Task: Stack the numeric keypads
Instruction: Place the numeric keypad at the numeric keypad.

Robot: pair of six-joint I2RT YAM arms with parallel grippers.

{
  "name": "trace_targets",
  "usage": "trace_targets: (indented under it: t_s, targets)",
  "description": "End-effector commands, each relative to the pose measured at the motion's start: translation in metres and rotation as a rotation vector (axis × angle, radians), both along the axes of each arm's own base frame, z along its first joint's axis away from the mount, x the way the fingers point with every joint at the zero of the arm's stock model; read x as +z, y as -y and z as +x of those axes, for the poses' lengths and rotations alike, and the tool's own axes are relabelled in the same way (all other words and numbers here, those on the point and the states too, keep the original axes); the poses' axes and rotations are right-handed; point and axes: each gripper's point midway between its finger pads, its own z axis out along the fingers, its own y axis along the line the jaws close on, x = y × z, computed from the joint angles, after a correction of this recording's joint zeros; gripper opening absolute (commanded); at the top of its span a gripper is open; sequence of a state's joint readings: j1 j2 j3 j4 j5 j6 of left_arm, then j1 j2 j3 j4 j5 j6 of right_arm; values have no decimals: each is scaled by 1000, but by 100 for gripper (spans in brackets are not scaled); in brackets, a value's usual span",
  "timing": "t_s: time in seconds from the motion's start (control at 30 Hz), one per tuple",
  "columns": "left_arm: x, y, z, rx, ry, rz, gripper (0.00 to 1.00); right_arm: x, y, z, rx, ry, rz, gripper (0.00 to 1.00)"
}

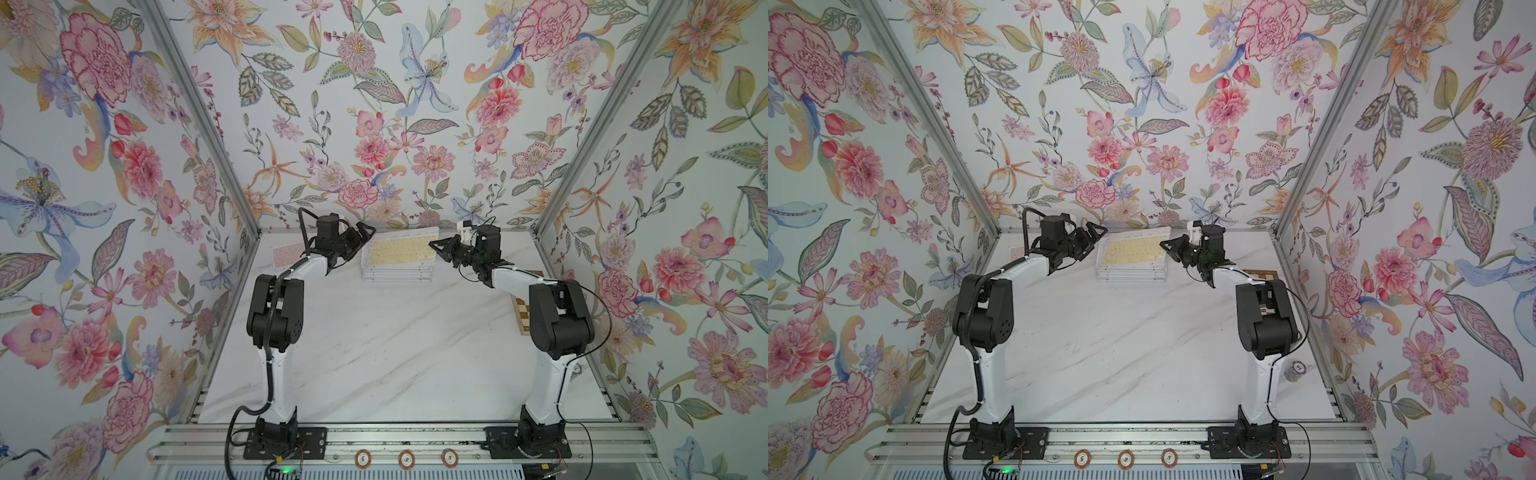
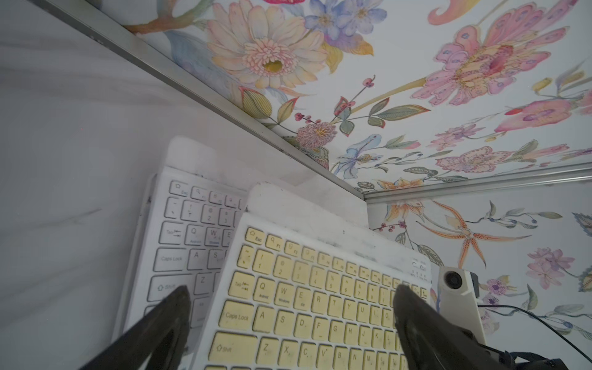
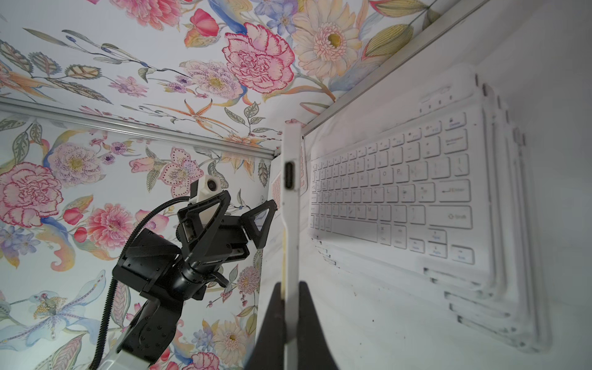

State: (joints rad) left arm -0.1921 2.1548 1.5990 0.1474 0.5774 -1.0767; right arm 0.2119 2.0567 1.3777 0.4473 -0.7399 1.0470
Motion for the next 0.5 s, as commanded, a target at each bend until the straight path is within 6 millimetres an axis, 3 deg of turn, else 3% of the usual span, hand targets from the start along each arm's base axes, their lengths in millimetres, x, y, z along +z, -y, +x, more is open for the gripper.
trace_targets:
  t_s: [0.0, 0.47]
  targets:
    - [-13, 1, 4, -36, -26, 20, 99, 38, -10, 9, 84, 127, 71, 0]
    - [-52, 2, 15, -34, -85, 38, 99, -5, -15, 38, 145, 73, 88, 3]
